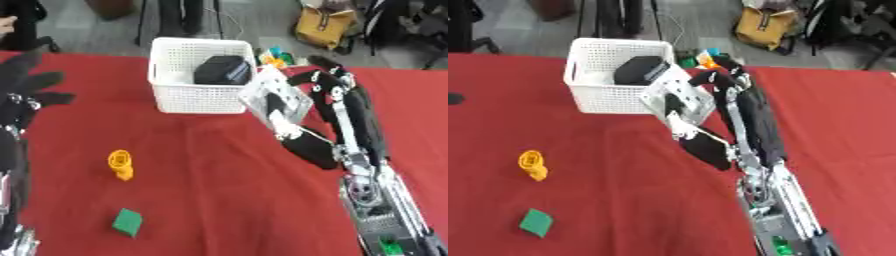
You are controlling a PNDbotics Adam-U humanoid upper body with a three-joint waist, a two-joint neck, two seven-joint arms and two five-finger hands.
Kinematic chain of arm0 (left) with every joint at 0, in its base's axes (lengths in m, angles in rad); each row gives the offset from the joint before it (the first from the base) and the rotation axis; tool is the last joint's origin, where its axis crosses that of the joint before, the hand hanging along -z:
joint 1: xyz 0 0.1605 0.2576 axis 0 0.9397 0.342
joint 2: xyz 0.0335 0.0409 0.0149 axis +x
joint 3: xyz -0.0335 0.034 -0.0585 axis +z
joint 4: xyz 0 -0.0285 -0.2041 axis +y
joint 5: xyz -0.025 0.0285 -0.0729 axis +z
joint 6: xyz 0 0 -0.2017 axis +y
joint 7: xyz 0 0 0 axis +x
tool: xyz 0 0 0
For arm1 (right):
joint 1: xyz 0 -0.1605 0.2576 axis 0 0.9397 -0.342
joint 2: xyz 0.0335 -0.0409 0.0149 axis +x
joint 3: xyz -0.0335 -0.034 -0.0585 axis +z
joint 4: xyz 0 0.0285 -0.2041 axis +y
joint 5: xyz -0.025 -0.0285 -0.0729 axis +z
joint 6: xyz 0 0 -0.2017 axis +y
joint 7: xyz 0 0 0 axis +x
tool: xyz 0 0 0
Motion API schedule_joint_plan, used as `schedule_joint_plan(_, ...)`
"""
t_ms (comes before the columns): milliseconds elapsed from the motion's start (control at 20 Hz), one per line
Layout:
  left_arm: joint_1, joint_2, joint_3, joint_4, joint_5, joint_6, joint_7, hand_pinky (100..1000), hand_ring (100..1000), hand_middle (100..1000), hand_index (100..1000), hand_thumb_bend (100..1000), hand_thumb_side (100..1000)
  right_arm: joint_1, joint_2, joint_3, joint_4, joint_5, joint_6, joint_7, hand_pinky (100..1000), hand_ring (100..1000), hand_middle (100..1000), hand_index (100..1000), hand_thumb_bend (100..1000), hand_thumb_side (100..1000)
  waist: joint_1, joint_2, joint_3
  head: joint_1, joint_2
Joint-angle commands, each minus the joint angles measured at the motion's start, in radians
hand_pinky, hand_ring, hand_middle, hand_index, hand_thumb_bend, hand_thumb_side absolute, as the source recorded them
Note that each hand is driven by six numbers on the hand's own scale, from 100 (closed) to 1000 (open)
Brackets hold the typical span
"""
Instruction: Pick up objects on the table and place them in the box.
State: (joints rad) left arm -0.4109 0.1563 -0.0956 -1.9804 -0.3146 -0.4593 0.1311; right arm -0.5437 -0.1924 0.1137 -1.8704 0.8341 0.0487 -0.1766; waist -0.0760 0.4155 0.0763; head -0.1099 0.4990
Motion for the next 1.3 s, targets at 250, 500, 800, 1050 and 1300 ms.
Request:
schedule_joint_plan(250,-0.007,0.008,-0.008,-0.020,0.008,-0.002,-0.006,700,809,864,915,164,966,-0.084,-0.107,-0.026,0.052,-0.084,0.021,-0.017,568,889,100,347,100,572,0.006,-0.032,0.012,-0.033,-0.015)
schedule_joint_plan(500,-0.009,0.007,-0.011,-0.020,0.010,-0.005,-0.009,701,809,864,914,161,964,-0.133,-0.147,-0.027,0.104,-0.122,0.020,-0.016,573,889,100,347,100,575,0.009,-0.030,0.019,-0.062,-0.017)
schedule_joint_plan(800,-0.014,0.005,-0.016,-0.020,0.014,-0.007,-0.015,701,809,863,914,159,963,-0.198,-0.196,-0.018,0.181,-0.142,0.002,-0.016,584,888,100,351,100,580,0.011,-0.029,0.036,-0.102,-0.017)
schedule_joint_plan(1050,-0.018,0.002,-0.021,-0.020,0.019,-0.010,-0.020,702,810,864,914,157,961,-0.249,-0.232,-0.009,0.254,-0.149,-0.021,-0.024,592,886,100,353,100,583,0.013,-0.026,0.053,-0.129,-0.019)
schedule_joint_plan(1300,-0.024,0.000,-0.024,-0.020,0.023,-0.014,-0.024,703,810,863,914,155,959,-0.299,-0.268,-0.005,0.327,-0.156,-0.043,-0.038,598,886,100,356,100,587,0.016,-0.020,0.071,-0.151,-0.026)
